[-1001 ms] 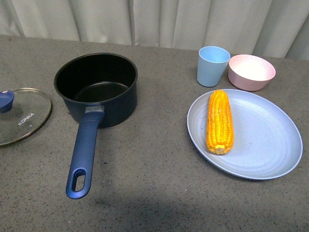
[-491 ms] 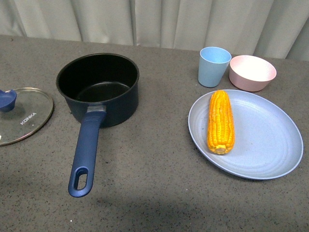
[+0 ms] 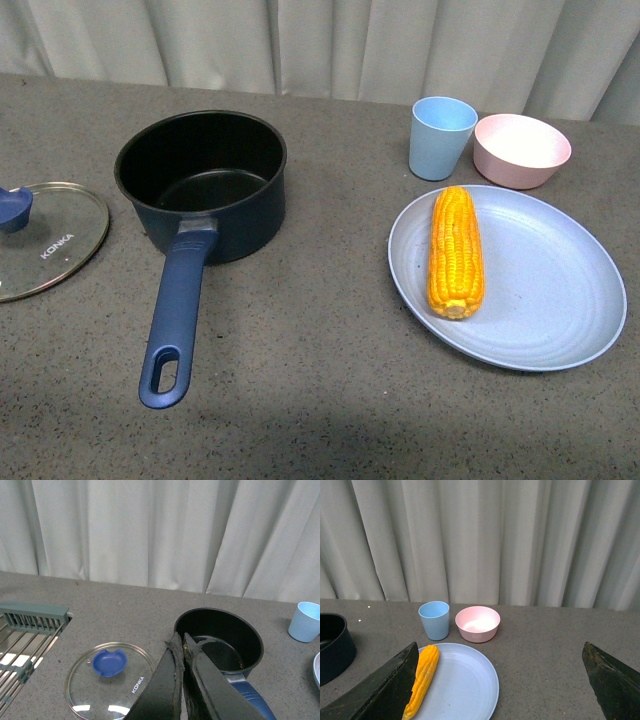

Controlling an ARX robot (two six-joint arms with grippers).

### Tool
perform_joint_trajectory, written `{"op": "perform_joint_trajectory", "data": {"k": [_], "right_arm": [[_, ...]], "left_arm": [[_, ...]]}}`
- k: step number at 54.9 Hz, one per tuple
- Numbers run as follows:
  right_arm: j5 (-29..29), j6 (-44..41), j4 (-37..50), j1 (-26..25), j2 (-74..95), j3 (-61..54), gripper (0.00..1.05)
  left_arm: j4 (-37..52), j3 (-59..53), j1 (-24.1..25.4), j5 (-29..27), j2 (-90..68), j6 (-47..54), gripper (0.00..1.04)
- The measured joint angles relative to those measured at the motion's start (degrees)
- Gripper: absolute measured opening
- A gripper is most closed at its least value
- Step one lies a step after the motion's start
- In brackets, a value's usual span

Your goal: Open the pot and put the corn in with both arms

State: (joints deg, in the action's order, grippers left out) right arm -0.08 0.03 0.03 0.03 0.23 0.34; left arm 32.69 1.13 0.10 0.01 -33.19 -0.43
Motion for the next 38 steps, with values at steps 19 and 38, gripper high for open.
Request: {"op": "perform_joint_trajectory", "data": {"k": [19, 38], "right_arm": [[0.0, 0.0, 0.0, 0.0, 0.0, 0.0, 0.96], [0.0, 0.0, 0.0, 0.0, 0.0, 0.0, 0.96]], "left_arm": [[-11.8, -0.02, 0.0, 0.0, 12.46, 0.0, 0.04], [-18.45, -0.04, 0.0, 0.0, 19.19, 0.0, 0.04]]}}
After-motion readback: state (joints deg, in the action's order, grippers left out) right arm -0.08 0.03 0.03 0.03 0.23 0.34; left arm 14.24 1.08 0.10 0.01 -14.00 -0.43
